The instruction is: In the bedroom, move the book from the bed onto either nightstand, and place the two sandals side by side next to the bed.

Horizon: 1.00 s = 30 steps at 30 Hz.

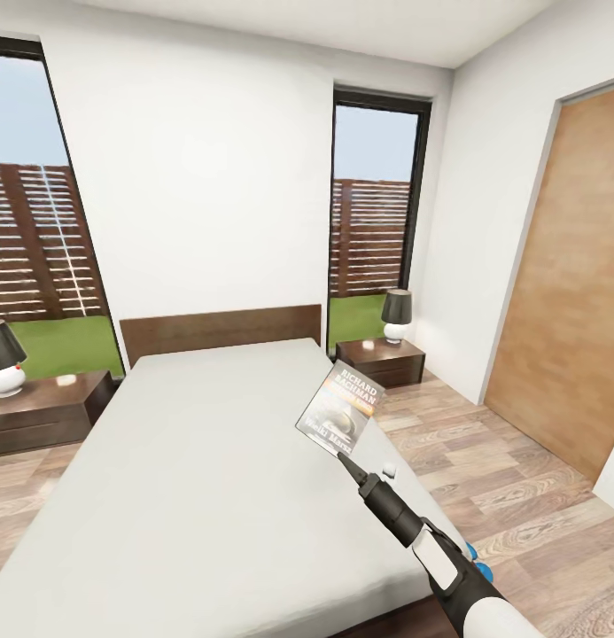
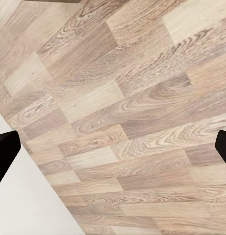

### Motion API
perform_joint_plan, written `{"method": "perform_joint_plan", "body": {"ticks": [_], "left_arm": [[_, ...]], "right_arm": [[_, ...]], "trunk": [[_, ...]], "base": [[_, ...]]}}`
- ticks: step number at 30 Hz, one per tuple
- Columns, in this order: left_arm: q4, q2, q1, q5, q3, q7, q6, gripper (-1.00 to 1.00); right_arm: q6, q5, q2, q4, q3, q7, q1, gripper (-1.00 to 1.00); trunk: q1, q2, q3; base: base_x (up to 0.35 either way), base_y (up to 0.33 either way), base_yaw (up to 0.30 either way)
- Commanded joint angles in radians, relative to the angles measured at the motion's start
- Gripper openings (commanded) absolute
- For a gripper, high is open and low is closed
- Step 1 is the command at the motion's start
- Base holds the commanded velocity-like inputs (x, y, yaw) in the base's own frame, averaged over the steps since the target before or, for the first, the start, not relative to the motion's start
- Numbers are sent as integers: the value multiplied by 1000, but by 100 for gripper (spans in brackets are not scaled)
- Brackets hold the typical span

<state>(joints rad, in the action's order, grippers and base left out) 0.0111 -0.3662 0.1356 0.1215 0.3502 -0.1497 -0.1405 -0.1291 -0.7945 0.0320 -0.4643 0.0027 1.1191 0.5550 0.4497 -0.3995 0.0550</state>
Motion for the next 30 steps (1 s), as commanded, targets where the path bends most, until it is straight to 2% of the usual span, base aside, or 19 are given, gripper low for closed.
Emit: {"method": "perform_joint_plan", "body": {"ticks": [1,30], "left_arm": [[1,0,1,10,9,-2,-2,100],[2,1,1,10,9,-2,-2,100]], "right_arm": [[-10,-8,0,1,0,2,0,-100],[-11,-8,3,1,0,1,0,-100]], "trunk": [[0,0,0],[0,0,4]], "base": [[0,0,0],[0,0,27]]}}
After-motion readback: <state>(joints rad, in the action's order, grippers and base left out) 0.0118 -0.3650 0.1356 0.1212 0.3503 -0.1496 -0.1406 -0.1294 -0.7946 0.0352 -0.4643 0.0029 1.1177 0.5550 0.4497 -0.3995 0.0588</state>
